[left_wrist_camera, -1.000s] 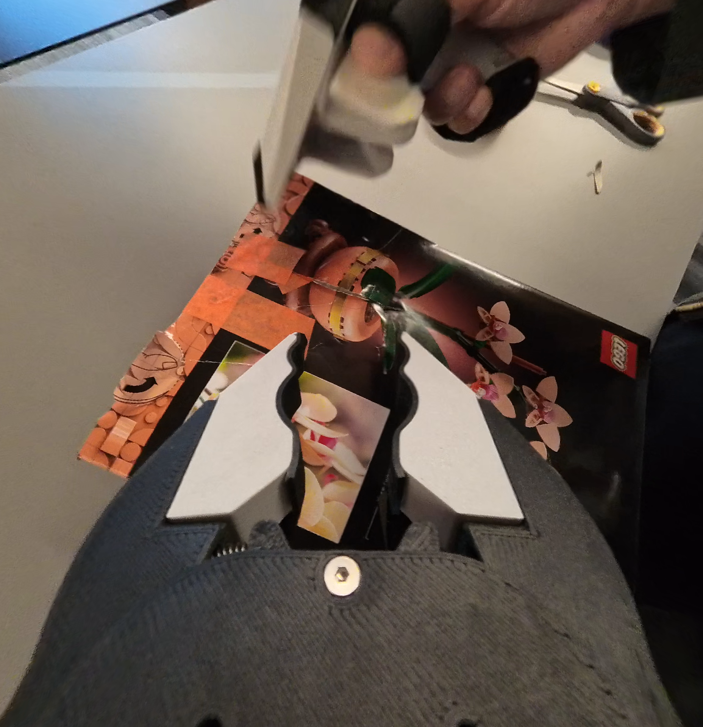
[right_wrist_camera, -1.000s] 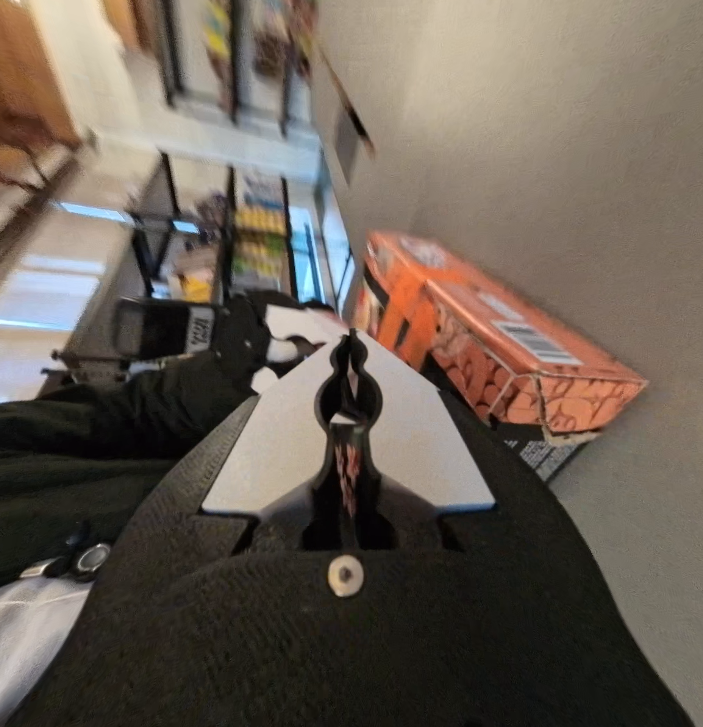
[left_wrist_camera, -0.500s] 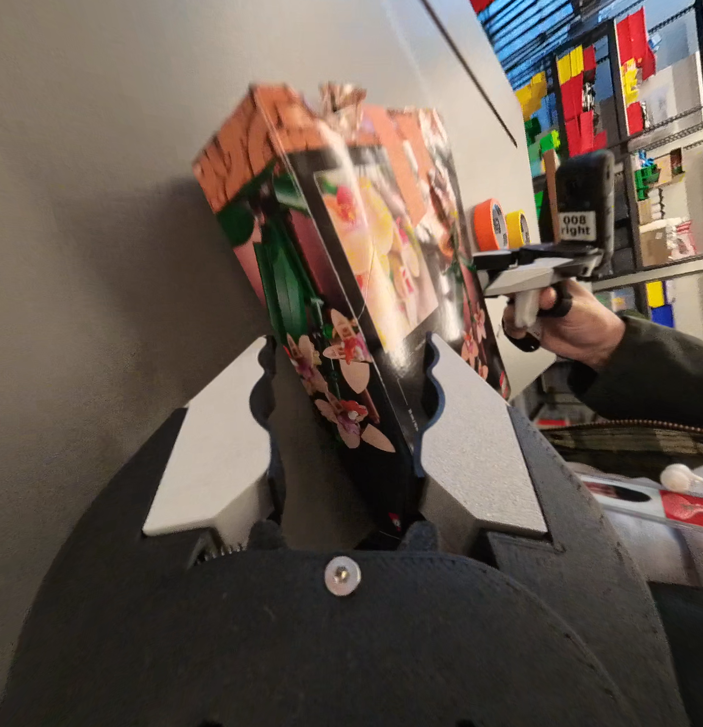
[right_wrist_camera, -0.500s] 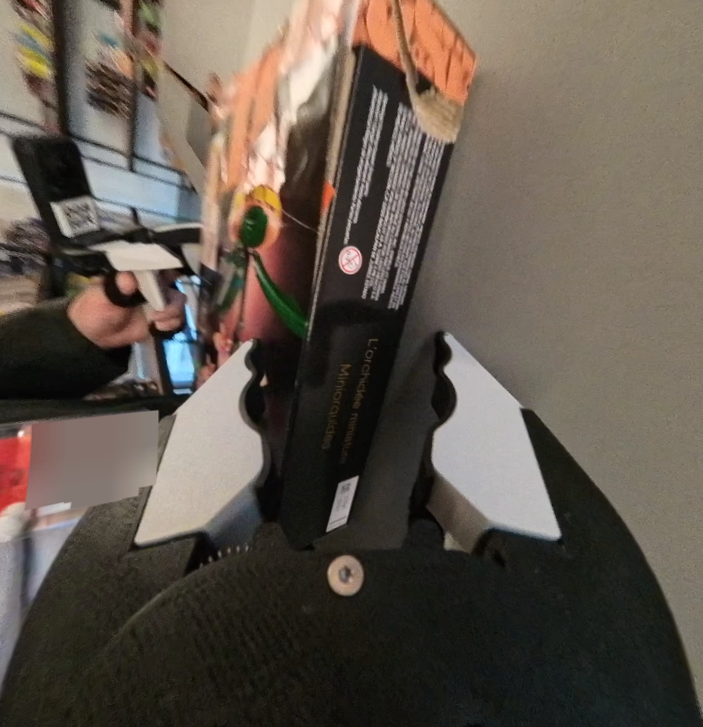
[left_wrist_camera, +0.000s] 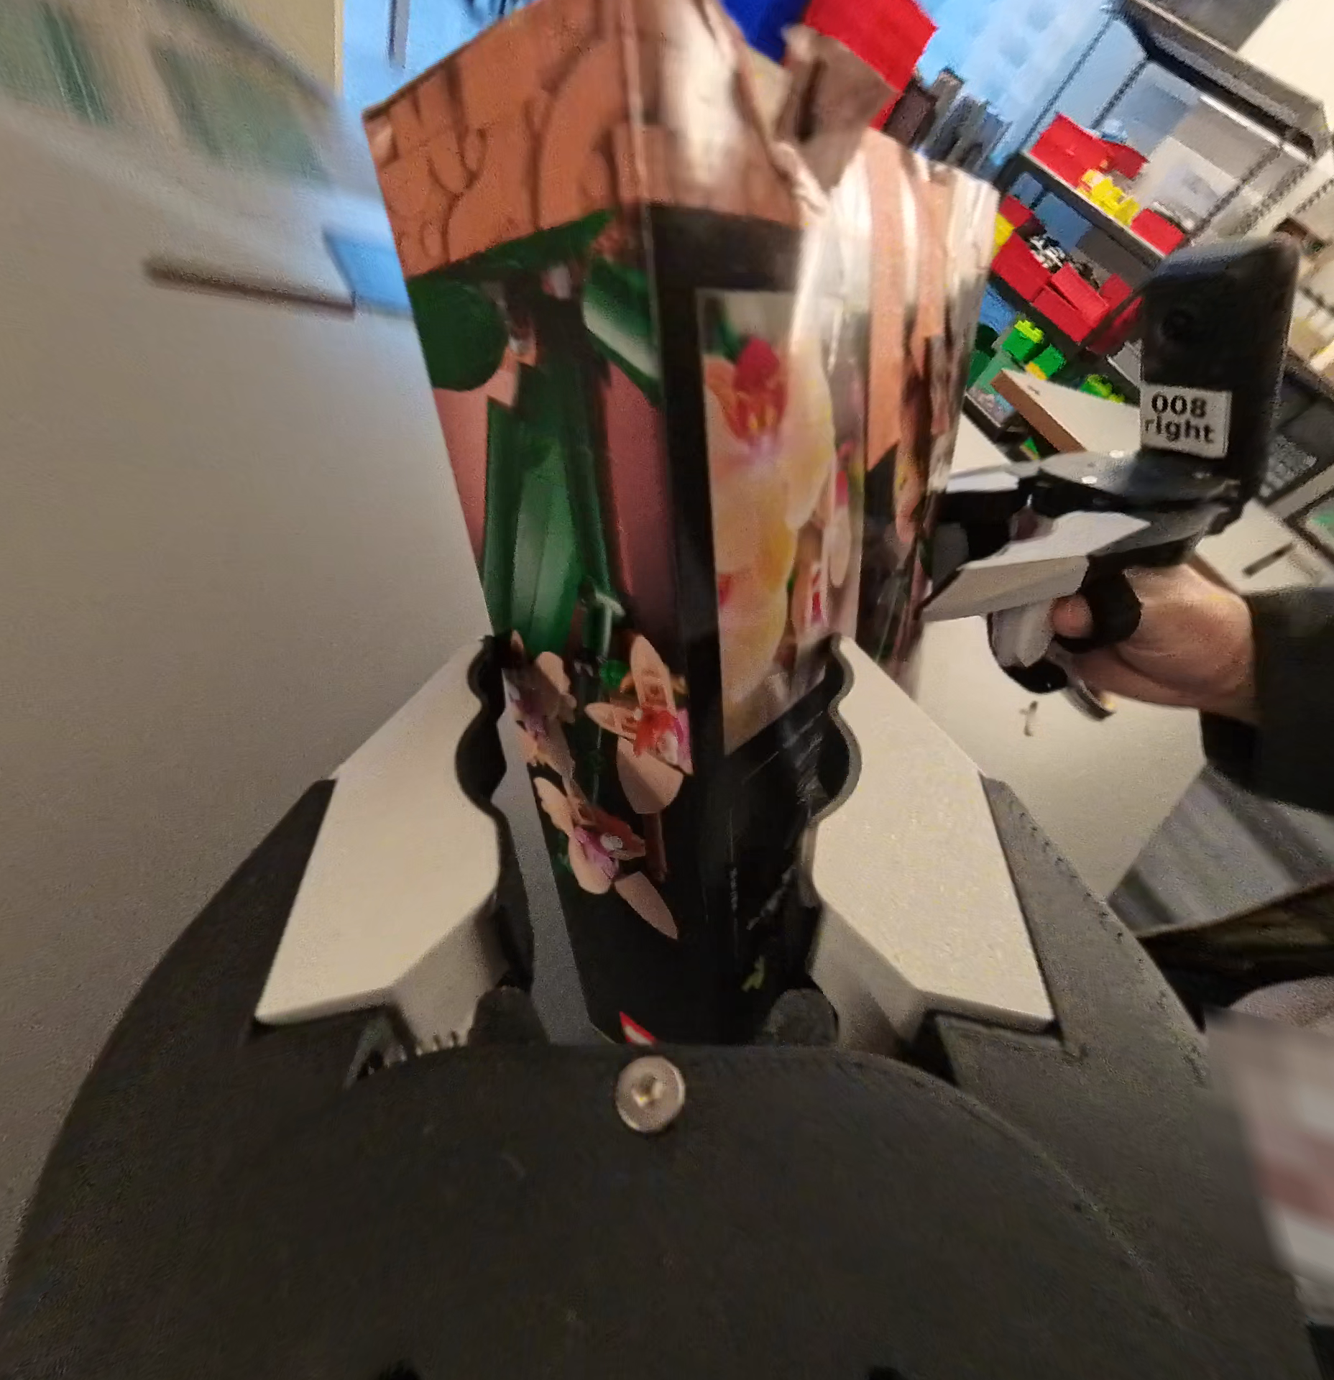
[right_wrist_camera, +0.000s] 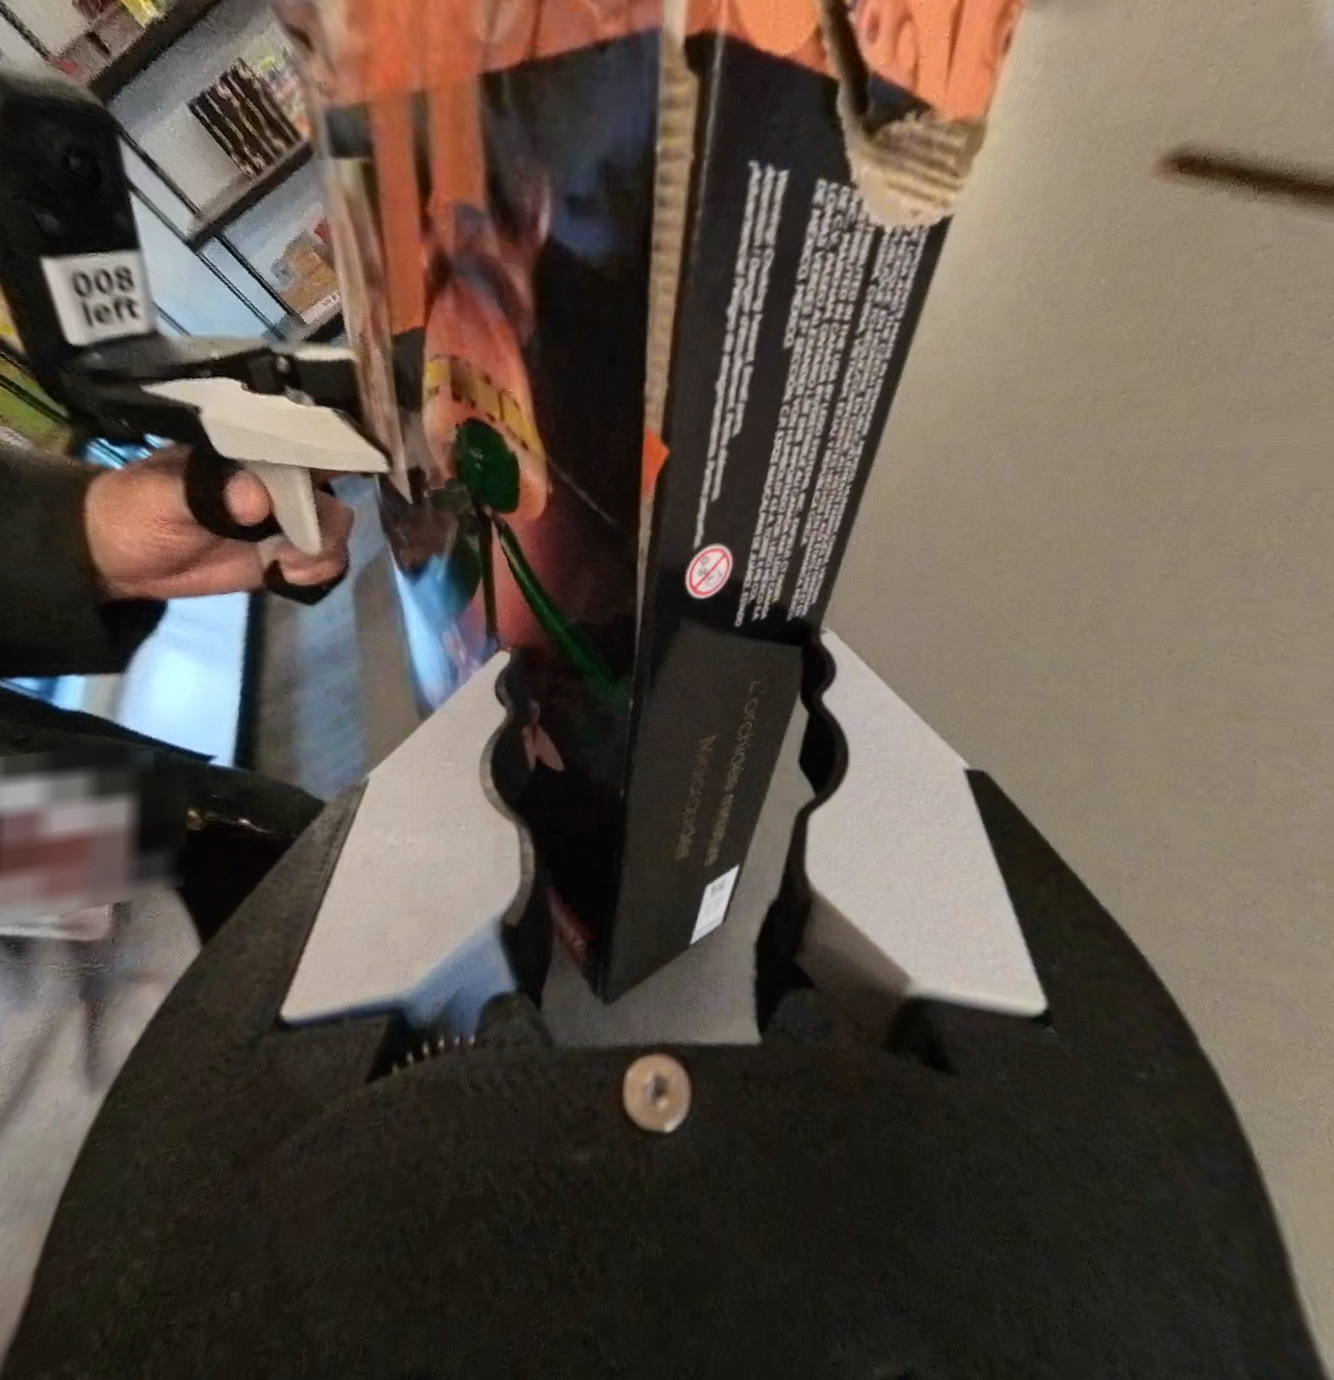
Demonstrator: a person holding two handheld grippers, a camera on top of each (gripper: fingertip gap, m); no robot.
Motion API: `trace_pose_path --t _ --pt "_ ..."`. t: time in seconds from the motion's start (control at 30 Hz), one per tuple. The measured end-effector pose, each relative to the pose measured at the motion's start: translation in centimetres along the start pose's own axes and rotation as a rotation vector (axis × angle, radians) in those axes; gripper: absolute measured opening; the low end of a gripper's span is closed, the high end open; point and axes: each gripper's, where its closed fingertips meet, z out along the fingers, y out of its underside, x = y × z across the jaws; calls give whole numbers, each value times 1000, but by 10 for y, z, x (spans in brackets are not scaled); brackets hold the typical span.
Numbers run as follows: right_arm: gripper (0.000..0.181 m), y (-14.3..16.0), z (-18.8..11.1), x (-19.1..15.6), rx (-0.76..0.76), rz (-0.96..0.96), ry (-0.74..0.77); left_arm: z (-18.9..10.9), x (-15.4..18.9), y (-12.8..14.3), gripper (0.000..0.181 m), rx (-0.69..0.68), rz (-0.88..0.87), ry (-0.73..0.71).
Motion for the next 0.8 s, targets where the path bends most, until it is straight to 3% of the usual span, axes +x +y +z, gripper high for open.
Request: trace_pose_path --t 0.07,0.27,0.3,0.37,0.43,0.57,0.63,0.7,0.8 --pt "71 -10 -7 -3 23 -107 12 -6 9 -9 83 22 120 8" --pt "68 -18 -32 -24 28 -173 -58 -20 29 0 83 13 347 31" --pt "74 -27 -38 -27 53 -183 -56 -21 31 2 83 6 371 37" --pt "106 -51 -50 -34 60 -198 -27 -24 34 5 83 -4 400 45" --pt "112 -84 -57 -56 26 -324 -61 -25 35 7 83 -14 418 49" --pt "119 -107 -29 -97 -405 -574 -146 -29 39 11 82 -18 446 45" --pt "101 -93 -14 -115 -699 -614 -209 -30 41 13 82 -15 439 31" --pt "90 -76 -7 -113 -962 -698 -178 -30 44 15 82 -13 424 3" --pt "90 -59 -1 -106 -1130 -813 -148 -29 48 17 83 -5 393 -50"
